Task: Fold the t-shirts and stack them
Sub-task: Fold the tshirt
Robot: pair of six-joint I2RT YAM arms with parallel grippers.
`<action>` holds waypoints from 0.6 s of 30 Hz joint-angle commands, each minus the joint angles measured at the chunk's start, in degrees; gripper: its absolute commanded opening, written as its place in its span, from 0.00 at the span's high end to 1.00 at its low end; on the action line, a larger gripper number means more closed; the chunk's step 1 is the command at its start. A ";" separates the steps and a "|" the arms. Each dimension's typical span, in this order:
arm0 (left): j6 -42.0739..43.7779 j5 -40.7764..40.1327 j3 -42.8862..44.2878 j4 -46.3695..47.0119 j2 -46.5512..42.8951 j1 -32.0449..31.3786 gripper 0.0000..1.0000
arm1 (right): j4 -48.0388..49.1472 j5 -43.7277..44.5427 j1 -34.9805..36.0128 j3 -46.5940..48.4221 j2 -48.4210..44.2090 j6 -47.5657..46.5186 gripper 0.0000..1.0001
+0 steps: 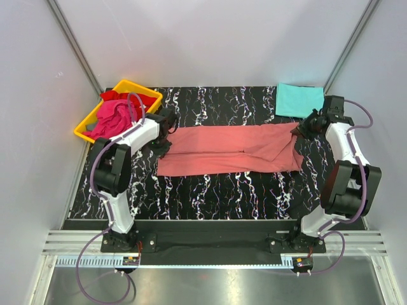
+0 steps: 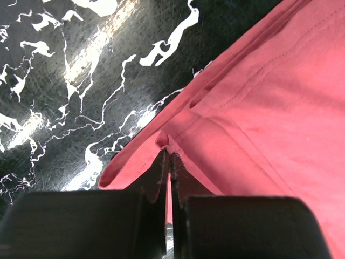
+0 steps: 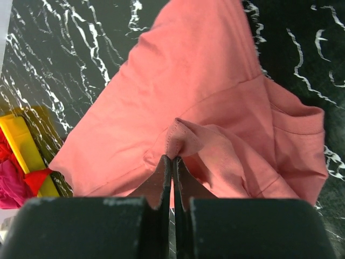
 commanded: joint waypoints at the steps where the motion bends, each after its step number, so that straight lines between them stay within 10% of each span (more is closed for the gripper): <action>1: 0.07 -2.76 3.91 -1.86 1.17 0.63 0.94 | 1.81 -1.04 1.74 4.04 0.85 -1.54 1.00; 4: 0.08 -2.93 5.15 -3.09 1.70 0.72 0.67 | -0.47 -0.61 2.53 5.88 2.51 -2.77 1.00; 18: -0.45 -2.59 3.75 -2.04 0.55 0.72 0.56 | 0.32 -0.60 2.88 3.69 3.40 -3.39 1.00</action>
